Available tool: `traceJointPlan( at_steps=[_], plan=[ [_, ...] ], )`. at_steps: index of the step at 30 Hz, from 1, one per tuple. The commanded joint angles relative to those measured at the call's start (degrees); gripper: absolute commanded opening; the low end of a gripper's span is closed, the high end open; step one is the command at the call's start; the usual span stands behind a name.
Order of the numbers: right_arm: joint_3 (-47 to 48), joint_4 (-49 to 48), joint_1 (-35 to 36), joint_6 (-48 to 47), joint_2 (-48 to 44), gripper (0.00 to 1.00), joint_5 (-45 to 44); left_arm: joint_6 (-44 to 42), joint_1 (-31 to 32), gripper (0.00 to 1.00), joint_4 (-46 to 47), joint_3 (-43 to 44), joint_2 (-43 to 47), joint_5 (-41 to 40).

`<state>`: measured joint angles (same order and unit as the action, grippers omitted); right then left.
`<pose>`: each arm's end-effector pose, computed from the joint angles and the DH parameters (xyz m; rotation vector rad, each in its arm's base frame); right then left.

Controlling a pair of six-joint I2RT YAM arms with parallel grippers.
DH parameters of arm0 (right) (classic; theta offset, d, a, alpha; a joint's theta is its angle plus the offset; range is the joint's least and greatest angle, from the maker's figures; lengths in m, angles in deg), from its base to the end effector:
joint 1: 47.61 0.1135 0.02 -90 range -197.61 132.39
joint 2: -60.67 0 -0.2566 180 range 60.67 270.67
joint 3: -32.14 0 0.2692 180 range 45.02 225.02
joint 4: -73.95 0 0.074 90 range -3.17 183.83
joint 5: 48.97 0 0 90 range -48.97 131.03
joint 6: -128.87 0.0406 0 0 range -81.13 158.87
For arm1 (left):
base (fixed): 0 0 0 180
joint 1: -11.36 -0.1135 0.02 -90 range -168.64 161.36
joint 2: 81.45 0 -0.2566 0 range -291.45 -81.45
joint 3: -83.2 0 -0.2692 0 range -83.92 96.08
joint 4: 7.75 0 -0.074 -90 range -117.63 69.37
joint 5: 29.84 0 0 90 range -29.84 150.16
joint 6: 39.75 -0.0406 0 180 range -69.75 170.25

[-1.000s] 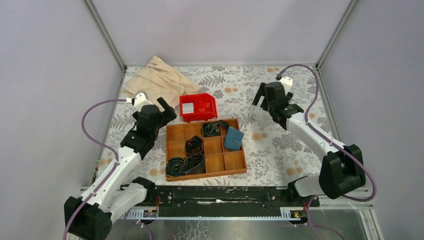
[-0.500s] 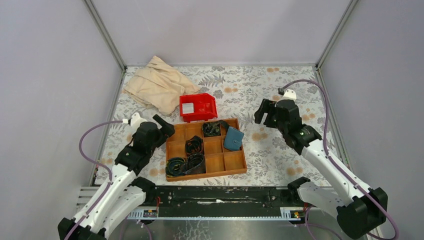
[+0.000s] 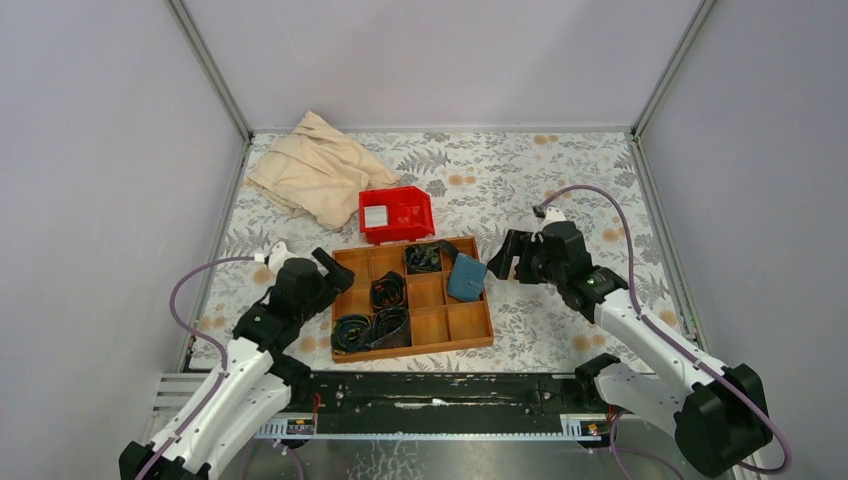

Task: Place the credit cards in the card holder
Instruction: Pick up the card holder from the storage box.

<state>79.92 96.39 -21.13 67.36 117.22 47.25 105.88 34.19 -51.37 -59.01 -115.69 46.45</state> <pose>0.2150 0.1120 0.2273 -0.0286 2.1885 0.6742 0.1543 -0.0545 0.2015 -0.7676 2.1554 -0.4599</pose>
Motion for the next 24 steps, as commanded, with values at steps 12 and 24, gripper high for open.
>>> traceJointPlan(
  at_steps=[12,24],
  plan=[
    [-1.66,-13.40,0.70,-3.43,8.81,0.80,8.86,1.23,0.19,1.00,5.45,0.78,-10.20,-2.14],
    [0.19,-20.37,0.69,-4.84,17.77,0.78,14.02,-0.14,0.03,1.00,9.07,1.75,-15.11,-6.13]
  ],
)
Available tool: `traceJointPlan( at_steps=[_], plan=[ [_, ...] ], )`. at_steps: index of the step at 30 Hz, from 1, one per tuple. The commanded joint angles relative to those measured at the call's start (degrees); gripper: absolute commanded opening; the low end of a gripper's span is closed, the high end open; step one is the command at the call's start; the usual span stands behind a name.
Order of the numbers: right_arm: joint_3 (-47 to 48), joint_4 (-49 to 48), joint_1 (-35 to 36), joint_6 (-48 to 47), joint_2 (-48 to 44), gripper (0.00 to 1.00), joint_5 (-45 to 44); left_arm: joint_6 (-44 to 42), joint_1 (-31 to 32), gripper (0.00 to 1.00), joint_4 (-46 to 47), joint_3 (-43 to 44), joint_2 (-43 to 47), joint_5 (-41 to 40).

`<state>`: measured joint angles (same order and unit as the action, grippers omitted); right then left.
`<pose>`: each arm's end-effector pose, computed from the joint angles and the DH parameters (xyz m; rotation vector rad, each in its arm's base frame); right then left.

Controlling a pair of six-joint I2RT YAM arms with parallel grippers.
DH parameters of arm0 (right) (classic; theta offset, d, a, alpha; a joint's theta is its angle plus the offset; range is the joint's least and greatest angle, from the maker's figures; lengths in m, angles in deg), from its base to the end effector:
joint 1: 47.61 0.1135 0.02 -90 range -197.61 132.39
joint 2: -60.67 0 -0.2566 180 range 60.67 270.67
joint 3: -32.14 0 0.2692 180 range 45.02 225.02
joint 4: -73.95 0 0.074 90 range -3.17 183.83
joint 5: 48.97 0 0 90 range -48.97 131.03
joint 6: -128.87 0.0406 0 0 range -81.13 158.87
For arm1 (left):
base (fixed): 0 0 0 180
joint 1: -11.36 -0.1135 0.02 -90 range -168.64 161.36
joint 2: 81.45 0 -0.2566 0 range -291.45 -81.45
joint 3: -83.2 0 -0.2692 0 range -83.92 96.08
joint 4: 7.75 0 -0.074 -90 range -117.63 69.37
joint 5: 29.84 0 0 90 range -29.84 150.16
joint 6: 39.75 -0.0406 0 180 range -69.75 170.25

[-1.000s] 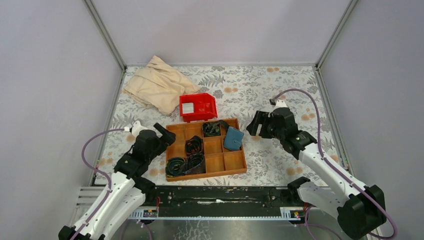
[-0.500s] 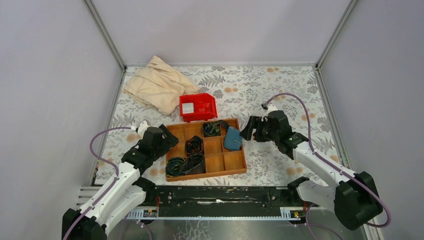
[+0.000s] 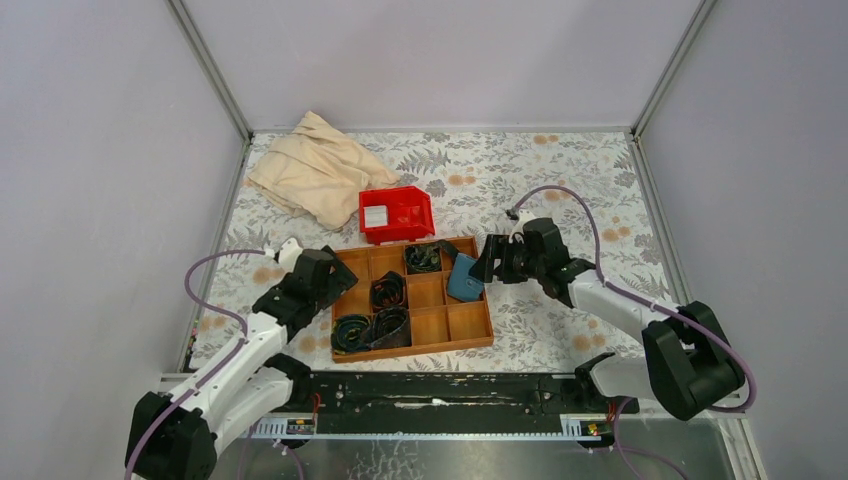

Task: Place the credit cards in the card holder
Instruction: Pick up the card holder from the storage box.

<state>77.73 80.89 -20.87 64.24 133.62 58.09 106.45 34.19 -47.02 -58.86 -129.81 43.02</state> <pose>0.2421 0.1353 0.1715 -0.2058 2.2546 0.8279 0.1772 -0.0616 0.1706 -0.8170 2.2631 -0.2817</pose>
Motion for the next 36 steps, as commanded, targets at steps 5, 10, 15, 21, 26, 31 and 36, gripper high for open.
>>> traceJointPlan(
  at_steps=[5,10,15,21,26,31,36],
  plan=[
    [3.91,-6.33,0.43,-2.73,3.79,0.69,5.17,-1.46,-0.90,1.00,6.77,1.40,-3.48,-3.02],
    [5.39,-6.10,0.42,-3.84,4.76,0.60,6.23,-2.06,-2.24,1.00,8.48,0.84,-5.10,-2.16],
    [6.47,-4.65,0.45,-4.51,5.32,0.46,7.79,-2.07,-3.00,1.00,9.39,0.12,-5.49,-1.68],
    [6.20,-1.84,0.42,-5.14,4.68,0.38,9.25,-0.92,-3.34,1.00,10.49,-1.40,-5.65,-0.66],
    [5.29,-0.40,0.44,-5.31,4.22,0.41,9.95,0.31,-3.27,1.00,11.14,-2.66,-5.60,0.54],
    [4.70,0.37,0.50,-5.67,3.55,0.44,10.25,1.42,-3.32,1.00,11.60,-3.53,-5.58,1.45],
    [3.87,-0.13,0.47,-5.44,3.07,0.42,11.03,2.17,-3.31,1.00,11.64,-4.25,-5.32,2.00]
  ],
)
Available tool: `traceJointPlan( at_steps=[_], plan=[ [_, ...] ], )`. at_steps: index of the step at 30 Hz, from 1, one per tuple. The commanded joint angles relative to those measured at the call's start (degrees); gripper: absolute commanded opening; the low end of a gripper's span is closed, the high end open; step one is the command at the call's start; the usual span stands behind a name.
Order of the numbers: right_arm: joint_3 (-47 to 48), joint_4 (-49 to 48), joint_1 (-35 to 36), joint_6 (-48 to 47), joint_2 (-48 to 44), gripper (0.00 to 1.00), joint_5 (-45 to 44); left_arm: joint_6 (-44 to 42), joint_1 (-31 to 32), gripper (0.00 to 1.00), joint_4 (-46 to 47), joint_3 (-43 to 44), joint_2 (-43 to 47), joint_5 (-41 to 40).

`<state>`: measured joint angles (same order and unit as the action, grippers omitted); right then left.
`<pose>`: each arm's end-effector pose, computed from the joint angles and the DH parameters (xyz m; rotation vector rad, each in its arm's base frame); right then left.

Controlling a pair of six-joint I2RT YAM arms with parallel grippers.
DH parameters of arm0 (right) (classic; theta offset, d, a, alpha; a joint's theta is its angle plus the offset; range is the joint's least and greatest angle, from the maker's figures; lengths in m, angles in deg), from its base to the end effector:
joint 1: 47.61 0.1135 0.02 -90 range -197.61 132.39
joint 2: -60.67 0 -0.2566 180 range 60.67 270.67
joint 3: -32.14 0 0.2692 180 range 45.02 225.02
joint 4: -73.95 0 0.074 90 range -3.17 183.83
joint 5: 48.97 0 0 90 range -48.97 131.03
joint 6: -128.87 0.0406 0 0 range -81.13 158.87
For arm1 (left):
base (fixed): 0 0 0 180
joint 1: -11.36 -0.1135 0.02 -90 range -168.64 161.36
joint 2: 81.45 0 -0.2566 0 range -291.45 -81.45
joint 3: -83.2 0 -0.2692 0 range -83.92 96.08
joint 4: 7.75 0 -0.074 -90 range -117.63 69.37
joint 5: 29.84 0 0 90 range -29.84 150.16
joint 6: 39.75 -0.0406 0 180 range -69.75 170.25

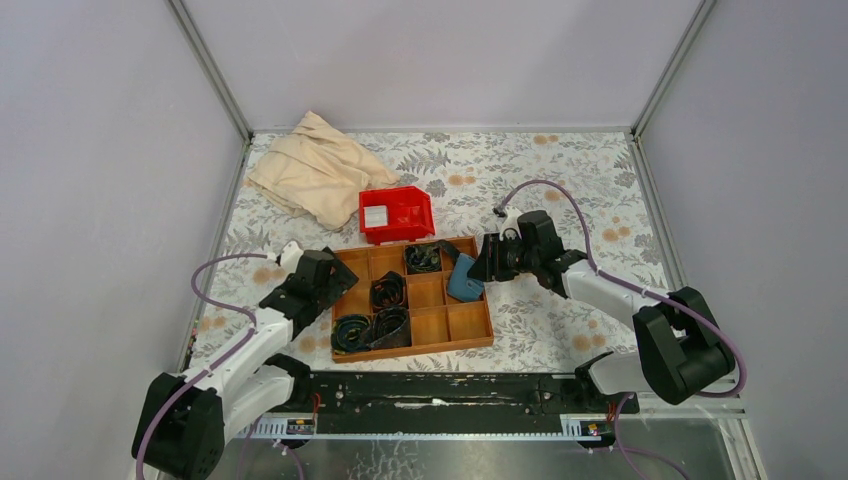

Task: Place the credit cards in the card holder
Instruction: Pick up the card holder from the storage box.

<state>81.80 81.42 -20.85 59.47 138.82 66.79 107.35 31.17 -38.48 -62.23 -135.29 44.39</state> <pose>0.2540 0.1479 0.1713 -0.3873 2.2585 0.9428 0.1876 -0.0558 0.1452 -0.8879 2.2506 -0.2849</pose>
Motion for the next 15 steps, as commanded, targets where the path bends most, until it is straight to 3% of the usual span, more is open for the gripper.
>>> traceJointPlan(
  at_steps=[1,4,8,15],
  plan=[
    [-0.29,-0.78,0.48,-0.65,-2.27,0.41,2.45,1.40,-0.30,1.00,3.15,-0.99,0.15,0.73],
    [0.12,-0.43,0.56,-0.78,-2.31,0.29,3.52,1.67,-0.30,1.00,3.17,-1.29,0.14,0.89],
    [1.63,1.22,0.49,-1.15,-3.40,0.01,3.51,1.99,-0.30,1.00,3.34,-1.84,0.26,1.12],
    [7.80,7.22,0.57,-2.37,-7.44,0.00,0.32,3.10,-0.30,0.95,4.48,-2.72,1.26,1.14]
  ],
)
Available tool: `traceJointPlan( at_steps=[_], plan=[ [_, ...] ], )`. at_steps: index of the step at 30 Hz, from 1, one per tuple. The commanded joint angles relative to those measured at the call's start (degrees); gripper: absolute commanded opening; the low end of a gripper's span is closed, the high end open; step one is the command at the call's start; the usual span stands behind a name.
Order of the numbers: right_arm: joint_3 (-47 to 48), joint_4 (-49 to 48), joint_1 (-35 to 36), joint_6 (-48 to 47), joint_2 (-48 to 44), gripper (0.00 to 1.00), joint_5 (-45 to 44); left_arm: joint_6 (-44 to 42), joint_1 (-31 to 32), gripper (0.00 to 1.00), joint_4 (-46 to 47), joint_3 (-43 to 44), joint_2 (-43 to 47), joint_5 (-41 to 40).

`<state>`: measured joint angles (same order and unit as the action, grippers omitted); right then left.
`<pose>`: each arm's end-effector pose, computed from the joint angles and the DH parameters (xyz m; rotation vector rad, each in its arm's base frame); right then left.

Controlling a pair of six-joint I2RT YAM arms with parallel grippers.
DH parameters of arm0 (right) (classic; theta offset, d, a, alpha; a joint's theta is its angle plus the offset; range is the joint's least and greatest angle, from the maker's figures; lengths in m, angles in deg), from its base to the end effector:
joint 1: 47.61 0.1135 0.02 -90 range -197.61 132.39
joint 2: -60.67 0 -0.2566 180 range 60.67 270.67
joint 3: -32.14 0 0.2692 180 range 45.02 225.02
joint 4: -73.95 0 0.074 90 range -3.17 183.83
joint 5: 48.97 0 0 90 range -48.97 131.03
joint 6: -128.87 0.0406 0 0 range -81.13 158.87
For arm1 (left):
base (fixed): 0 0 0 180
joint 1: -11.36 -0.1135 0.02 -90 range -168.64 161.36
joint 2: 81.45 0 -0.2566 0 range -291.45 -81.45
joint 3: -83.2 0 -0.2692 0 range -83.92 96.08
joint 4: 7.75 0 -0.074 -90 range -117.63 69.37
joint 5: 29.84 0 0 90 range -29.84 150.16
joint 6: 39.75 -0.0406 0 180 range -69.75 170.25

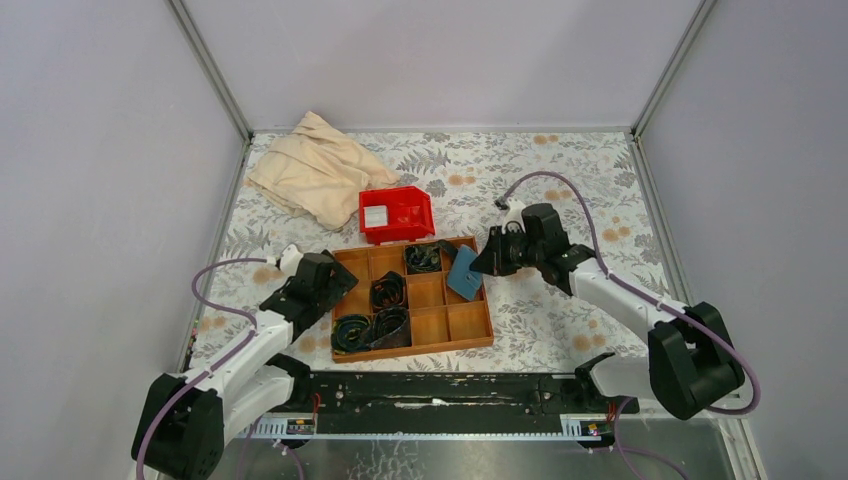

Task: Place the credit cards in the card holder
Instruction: Pick up the card holder from the storage box, then move the storage box to the center of the board.

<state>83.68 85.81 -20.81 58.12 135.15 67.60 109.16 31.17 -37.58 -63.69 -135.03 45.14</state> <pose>0.2505 0.1469 0.1929 -0.4253 2.2268 0.9490 0.1844 -0.0552 0.1387 -0.9218 2.2505 -0.3086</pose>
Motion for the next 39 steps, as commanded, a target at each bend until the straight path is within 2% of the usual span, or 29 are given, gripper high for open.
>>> traceJointPlan(
  at_steps=[1,5,14,19,24,31,37,39],
  plan=[
    [6.70,3.53,0.49,-1.09,-4.30,0.00,-0.88,1.44,-0.26,0.93,4.24,-1.51,1.09,0.57],
    [9.11,6.10,0.46,-1.25,-6.28,0.00,-2.77,1.56,-0.20,0.83,7.15,-2.21,0.26,2.19],
    [14.16,10.53,0.46,-1.57,-9.68,0.00,-7.93,2.41,1.01,0.70,9.48,-1.78,-2.22,4.46],
    [15.69,11.74,0.46,-1.63,-10.45,0.00,-10.72,4.37,4.77,0.53,11.38,-1.07,-4.88,5.09],
    [16.45,12.44,0.45,-1.60,-10.65,0.00,-12.71,7.10,9.62,0.46,11.05,1.33,-9.22,4.62],
    [16.64,13.14,0.49,-0.84,-11.11,0.00,-15.01,13.32,15.71,0.26,10.70,5.98,-17.92,2.40],
    [16.83,14.01,0.52,-1.01,-11.49,0.00,-16.23,18.30,19.58,0.01,6.78,13.37,-28.73,-0.11],
    [17.19,14.75,0.48,-1.78,-11.69,0.00,-17.15,19.69,20.05,0.00,5.06,15.90,-32.11,-0.86]
  ],
)
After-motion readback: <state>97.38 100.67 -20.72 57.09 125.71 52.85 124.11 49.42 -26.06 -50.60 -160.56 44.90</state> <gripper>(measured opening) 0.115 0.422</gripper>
